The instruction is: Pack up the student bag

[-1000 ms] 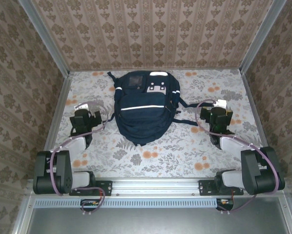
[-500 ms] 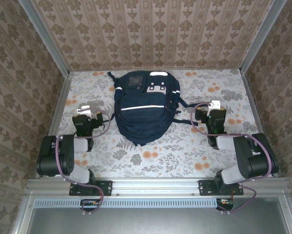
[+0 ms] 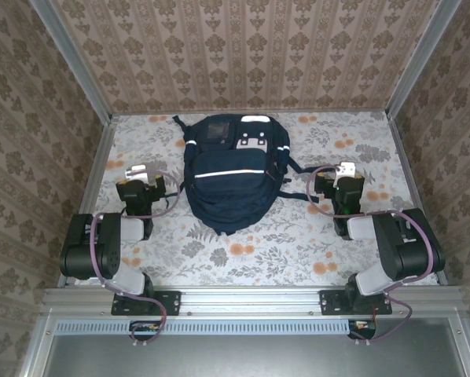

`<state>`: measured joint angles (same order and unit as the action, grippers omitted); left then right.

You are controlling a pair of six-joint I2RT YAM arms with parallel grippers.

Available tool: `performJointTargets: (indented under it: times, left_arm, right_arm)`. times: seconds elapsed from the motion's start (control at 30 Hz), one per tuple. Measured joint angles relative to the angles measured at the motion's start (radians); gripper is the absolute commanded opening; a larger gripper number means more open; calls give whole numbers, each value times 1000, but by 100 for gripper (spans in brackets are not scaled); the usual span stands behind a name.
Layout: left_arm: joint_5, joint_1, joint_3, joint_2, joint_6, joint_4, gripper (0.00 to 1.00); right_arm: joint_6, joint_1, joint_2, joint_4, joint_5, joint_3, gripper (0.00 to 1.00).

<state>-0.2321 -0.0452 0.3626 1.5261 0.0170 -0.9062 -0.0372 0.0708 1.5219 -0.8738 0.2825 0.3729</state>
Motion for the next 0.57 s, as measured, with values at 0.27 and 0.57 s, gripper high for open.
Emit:
performJointTargets:
  times: [0.27, 0.57]
  left_arm:
    - [27, 0, 0, 0, -19, 1, 100]
    - [46, 1, 5, 0, -22, 11, 100]
  right_arm:
    - [-14, -9, 0, 0, 0, 0, 100]
    - [-15, -9, 0, 0, 0, 0, 100]
